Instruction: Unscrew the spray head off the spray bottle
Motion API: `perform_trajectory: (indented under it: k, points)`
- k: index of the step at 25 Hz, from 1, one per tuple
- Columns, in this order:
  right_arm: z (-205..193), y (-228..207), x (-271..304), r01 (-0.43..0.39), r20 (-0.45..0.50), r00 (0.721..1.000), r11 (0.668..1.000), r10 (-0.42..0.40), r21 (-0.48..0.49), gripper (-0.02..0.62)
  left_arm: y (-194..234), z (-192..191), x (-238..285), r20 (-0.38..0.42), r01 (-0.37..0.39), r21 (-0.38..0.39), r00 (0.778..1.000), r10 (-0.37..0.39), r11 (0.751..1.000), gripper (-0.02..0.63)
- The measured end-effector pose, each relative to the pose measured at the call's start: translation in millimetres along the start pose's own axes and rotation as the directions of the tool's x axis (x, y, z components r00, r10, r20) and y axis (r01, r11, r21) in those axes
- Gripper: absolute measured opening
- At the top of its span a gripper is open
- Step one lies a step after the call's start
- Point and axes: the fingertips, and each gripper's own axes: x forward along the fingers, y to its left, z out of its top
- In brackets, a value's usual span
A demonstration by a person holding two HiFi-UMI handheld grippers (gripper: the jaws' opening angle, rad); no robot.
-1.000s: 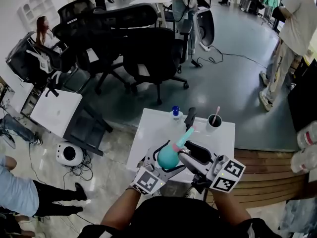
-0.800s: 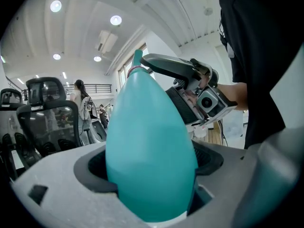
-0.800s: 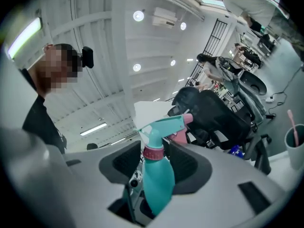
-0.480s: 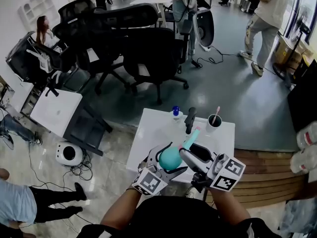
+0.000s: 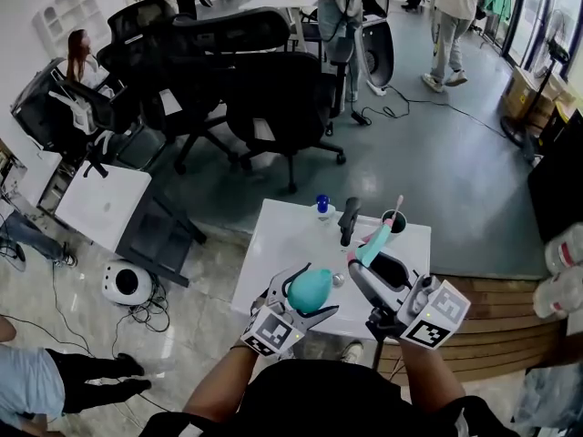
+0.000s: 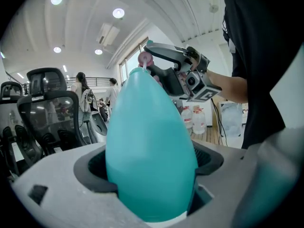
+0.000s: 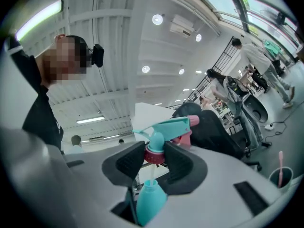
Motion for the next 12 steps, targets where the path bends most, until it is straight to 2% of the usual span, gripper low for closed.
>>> perform_trajectory:
  k: [12]
  points:
    - [45,-13,-27,0.103,0.070,0.993,0.978,-0.092,-0.179,0.140,3,-48,4,-0.094,-0.017,-0.065,0.996,0.011,0.998,0.472]
